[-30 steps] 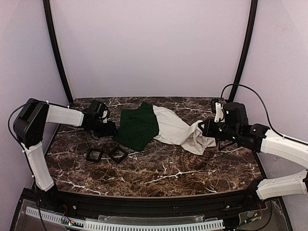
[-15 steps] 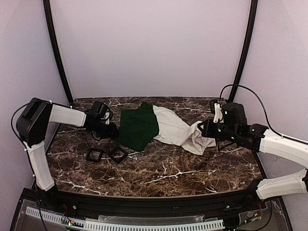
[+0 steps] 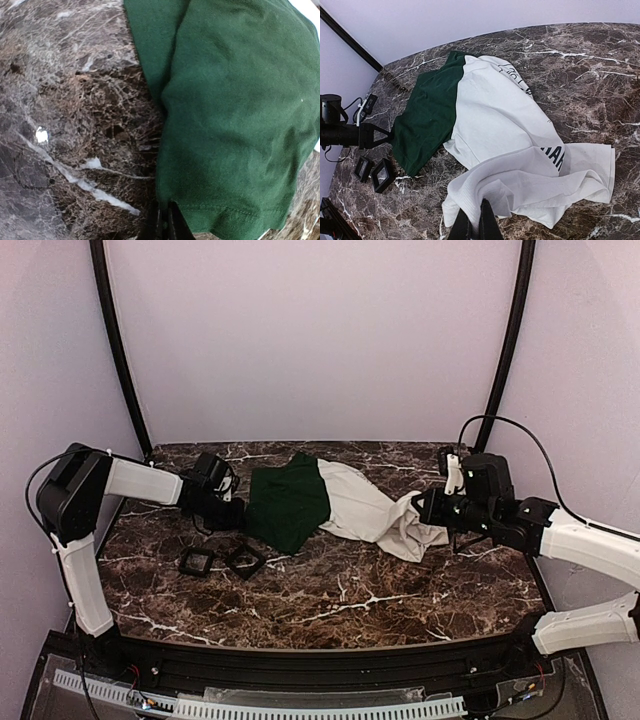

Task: Remove the brooch from the garment
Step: Flatten out the crumpled clothing at the center of the board.

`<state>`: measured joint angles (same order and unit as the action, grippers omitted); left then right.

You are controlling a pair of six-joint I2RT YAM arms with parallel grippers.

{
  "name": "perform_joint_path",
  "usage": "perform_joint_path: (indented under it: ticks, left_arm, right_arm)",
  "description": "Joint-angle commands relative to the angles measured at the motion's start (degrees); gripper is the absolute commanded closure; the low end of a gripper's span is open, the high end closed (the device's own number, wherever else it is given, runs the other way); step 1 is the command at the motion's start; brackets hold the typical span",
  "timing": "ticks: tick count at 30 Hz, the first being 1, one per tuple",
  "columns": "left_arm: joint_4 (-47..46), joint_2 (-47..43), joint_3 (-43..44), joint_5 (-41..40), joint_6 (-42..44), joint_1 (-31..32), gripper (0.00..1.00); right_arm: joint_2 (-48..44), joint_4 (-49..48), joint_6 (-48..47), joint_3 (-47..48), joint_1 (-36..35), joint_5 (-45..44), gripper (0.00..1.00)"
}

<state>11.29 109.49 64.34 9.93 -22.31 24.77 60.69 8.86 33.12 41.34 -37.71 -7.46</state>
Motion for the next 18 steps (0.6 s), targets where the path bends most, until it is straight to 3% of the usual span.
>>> perform_joint_path:
  ticks: [1, 6, 18]
  left_arm:
    - [0.89, -1.87, -0.95, 0.41, -1.46, 0.27, 0.99]
    - [1.28, -5.53, 1.27, 1.23, -1.32, 0.23, 0.99]
    - [1.67, -22.26, 16.82, 12.01, -5.75, -7.40, 0.99]
  right_arm:
    - [-1.47, 0.16, -0.78, 0.95, -0.08, -1.94, 1.00]
    - [-0.73, 2.74, -3.50, 5.79, 0.05, -5.27, 1.00]
    - [-1.30, 13.32, -14.04, 31.65, 0.09, -10.59, 1.00]
